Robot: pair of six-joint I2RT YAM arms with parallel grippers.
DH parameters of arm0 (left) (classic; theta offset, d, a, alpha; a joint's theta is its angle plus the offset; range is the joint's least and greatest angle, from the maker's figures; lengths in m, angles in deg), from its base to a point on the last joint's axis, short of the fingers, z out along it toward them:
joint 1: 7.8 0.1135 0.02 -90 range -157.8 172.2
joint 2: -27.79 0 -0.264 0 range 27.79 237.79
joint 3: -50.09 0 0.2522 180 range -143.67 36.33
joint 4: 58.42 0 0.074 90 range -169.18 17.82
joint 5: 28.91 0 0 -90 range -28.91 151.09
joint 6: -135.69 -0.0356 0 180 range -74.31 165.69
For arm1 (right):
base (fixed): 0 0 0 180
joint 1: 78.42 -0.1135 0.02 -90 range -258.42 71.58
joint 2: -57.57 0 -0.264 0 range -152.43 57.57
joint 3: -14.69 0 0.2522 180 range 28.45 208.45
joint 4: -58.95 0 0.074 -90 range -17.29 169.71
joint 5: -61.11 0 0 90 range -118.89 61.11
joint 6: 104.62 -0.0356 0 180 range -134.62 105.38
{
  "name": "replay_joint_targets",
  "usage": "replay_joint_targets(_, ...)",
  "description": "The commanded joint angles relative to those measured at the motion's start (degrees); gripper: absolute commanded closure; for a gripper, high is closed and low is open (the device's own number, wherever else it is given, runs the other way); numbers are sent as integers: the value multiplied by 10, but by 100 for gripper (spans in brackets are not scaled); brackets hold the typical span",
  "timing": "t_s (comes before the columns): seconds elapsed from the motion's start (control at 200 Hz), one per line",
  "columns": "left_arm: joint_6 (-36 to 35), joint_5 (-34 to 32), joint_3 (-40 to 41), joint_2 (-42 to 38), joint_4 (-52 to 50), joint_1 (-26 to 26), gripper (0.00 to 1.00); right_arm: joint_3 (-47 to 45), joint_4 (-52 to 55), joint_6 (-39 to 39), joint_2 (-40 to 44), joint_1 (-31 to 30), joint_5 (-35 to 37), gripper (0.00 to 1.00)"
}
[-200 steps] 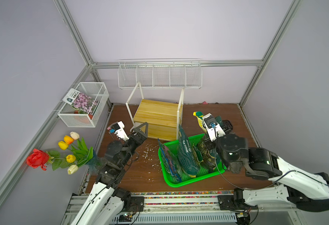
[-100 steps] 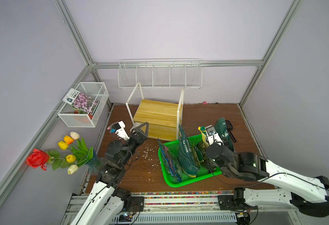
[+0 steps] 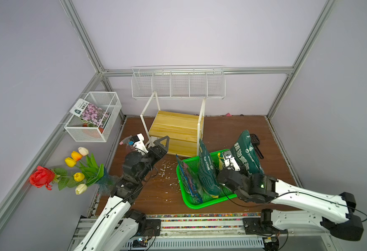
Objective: Take down the fertilizer bag from the shelf
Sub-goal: Place the fertilizer bag in the storage box.
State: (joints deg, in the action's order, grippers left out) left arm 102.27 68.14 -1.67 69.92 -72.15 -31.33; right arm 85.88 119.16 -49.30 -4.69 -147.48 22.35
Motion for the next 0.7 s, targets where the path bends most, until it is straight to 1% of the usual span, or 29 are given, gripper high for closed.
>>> replay_joint_targets(0.0, 4, 11, -17, -2, 1, 1, 1, -17, -26, -38, -2, 4, 8, 100)
replay_joint_targets(0.13, 5, 8, -10, -13, -2, 1, 1, -58, -4, -106, -11, 4, 4, 100)
replay_joint_targets(0.29, 1, 2, -7, -22, -5, 2, 1, -113, -1, -175, -11, 5, -41, 100)
replay_joint_targets(0.45, -1, 1, -2, -21, 0, 1, 1, -152, -54, -176, -11, 5, -125, 100)
replay_joint_targets(0.605, 0, -1, 5, -25, 2, 1, 0, -164, -76, -178, -36, 8, -168, 100)
replay_joint_targets(0.695, -8, -8, 7, -33, -6, 1, 1, -178, -97, -178, -52, 24, -204, 100)
